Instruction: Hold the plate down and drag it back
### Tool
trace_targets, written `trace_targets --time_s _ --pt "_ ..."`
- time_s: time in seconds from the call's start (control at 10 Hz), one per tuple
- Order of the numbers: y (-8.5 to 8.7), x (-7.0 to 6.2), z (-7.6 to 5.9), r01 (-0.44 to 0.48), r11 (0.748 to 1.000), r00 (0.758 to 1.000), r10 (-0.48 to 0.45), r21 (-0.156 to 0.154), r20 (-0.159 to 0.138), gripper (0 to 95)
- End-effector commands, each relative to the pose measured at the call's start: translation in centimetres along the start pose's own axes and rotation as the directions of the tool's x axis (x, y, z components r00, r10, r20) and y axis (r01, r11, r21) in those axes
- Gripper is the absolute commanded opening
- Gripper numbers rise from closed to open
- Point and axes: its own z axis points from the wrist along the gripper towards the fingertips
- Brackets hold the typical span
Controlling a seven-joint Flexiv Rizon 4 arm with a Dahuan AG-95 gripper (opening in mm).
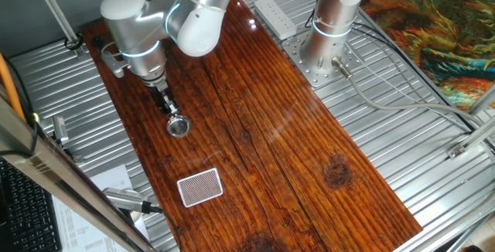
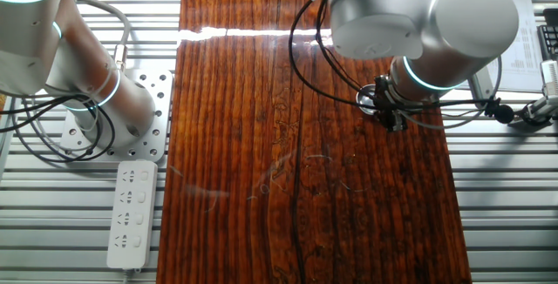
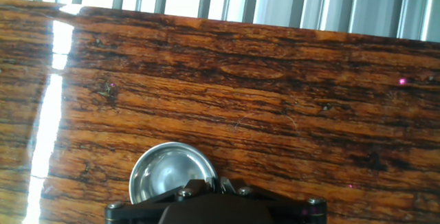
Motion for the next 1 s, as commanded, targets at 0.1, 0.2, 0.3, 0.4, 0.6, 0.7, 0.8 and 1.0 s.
trace_targets --time_s 0.1,0.2,0.3,0.4,0.6,0.7,0.8,1.0 --pt "-0.2 0.0 0.0 0.003 1.0 1.0 -0.003 -0.001 0.004 0.0" --pt "-0.3 0.0 0.0 0.003 1.0 1.0 -0.003 -0.001 0.004 0.0" --pt "-0.4 0.0 0.0 0.004 1.0 1.0 -0.004 -0.001 0.005 0.0" --pt "-0.6 0.0 0.0 0.008 1.0 1.0 -0.008 0.002 0.004 0.0" --pt "-1.1 0.1 0.0 0.016 1.0 1.0 -0.016 -0.001 0.005 0.0" --pt "-1.2 0.2 0.0 0.02 1.0 1.0 -0.02 0.001 0.005 0.0" --pt "-1.5 0.2 0.0 0.022 1.0 1.0 -0.022 -0.002 0.005 0.0" --pt "-1.7 0.3 -0.1 0.024 1.0 1.0 -0.023 -0.004 0.006 0.0"
